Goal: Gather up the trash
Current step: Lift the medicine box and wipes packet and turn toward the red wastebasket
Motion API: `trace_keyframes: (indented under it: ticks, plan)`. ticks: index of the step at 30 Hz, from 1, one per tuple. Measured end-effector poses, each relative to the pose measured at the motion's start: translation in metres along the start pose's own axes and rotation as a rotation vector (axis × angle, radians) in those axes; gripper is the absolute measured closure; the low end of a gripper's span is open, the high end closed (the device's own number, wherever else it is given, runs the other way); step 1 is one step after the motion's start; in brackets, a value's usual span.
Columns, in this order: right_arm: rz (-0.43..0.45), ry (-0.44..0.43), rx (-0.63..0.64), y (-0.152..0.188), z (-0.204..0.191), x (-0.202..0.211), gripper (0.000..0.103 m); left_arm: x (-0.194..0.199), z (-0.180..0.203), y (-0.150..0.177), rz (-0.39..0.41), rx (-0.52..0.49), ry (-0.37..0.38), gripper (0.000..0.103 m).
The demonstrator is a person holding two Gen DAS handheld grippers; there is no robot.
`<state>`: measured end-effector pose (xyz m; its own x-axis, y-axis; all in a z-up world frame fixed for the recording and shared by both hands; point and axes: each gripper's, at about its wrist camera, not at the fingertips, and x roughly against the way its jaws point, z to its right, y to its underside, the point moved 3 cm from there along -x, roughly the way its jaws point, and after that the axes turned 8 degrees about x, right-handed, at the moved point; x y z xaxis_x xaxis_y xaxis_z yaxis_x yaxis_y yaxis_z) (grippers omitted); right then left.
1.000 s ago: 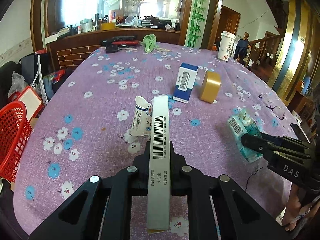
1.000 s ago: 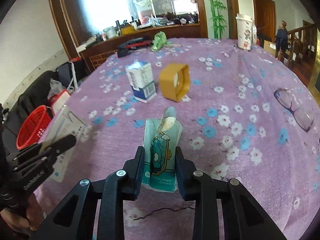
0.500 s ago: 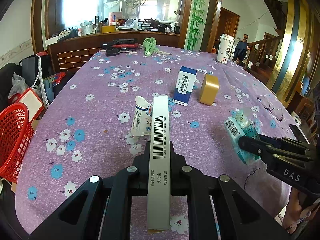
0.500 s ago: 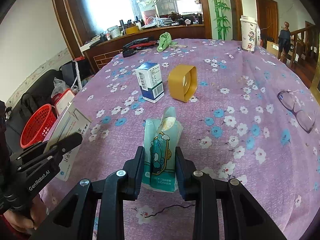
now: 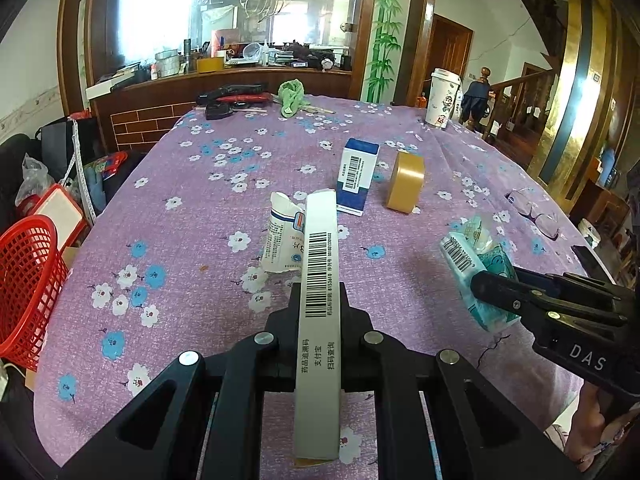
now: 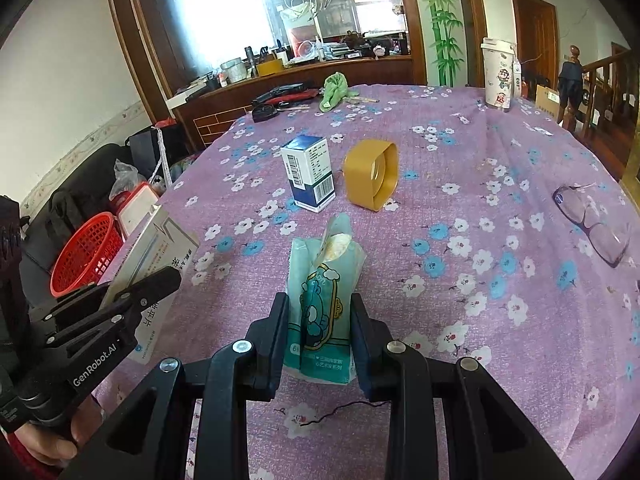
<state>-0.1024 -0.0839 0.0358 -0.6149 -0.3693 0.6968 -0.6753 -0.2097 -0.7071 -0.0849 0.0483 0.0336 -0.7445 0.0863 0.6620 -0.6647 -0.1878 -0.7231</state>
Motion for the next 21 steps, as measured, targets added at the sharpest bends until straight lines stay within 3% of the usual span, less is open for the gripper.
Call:
trace_keyframes:
  ticks: [21]
  plan:
    - [-0.007,-0.002,-0.005,-0.0002,0.0005,-0.0013,0.072,0.0007,-0.0012,-0.0011,0.005,0.003,-0.002,0.091]
